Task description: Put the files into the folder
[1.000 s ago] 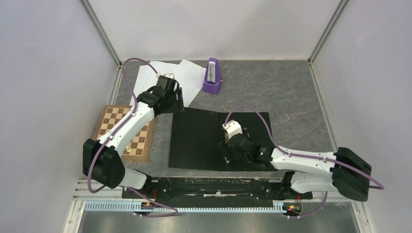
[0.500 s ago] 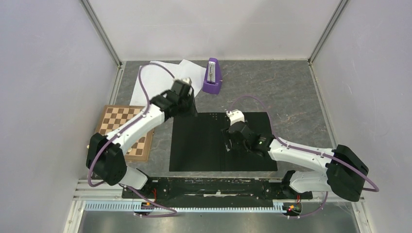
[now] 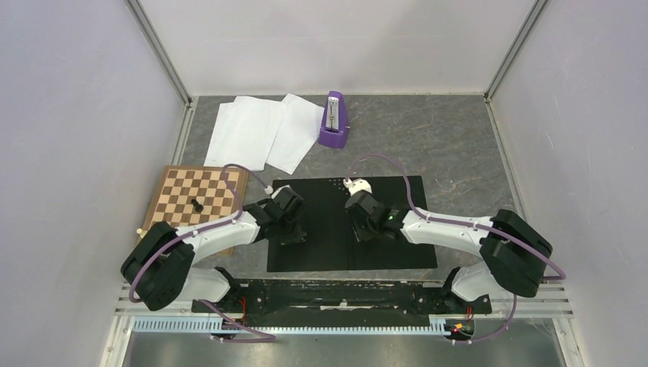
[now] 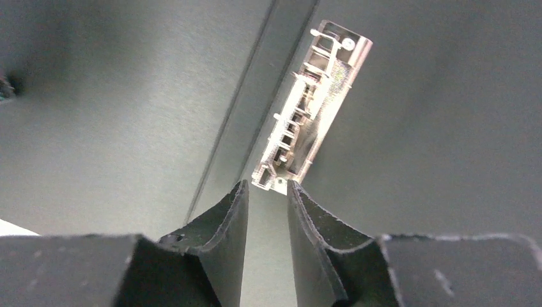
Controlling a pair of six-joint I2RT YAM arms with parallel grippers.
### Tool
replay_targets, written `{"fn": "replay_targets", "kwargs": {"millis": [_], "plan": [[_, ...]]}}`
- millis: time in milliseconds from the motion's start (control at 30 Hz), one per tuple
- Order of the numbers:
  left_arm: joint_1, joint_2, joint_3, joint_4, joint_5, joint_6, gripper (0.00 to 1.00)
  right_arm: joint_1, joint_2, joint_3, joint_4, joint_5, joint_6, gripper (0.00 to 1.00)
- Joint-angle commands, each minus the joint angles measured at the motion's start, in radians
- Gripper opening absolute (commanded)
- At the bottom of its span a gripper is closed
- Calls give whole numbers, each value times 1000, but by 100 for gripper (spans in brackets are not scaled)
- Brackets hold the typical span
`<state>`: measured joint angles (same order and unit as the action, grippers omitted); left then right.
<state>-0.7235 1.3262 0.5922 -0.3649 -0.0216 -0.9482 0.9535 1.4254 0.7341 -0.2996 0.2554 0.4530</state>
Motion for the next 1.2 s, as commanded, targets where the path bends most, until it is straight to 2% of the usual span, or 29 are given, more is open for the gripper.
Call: {"fn": "replay_targets", "kwargs": {"millis": [0,167,567,733,1167], "plan": [[-11,22,17,-117,-155,-95,2,30,60,123,-27,10,47,30],[-11,141,92,-251,-200,-103,2,47,97,157,-76,64,100,24],[-11,93,20,-178,-163,-119,2,86,147,191,-150,111,147,19],[-11,93,7,-163,-161,-123,2,95,167,198,-163,154,164,13],[-11,100,-10,-141,-156,-136,2,94,179,223,-172,181,171,17]]}}
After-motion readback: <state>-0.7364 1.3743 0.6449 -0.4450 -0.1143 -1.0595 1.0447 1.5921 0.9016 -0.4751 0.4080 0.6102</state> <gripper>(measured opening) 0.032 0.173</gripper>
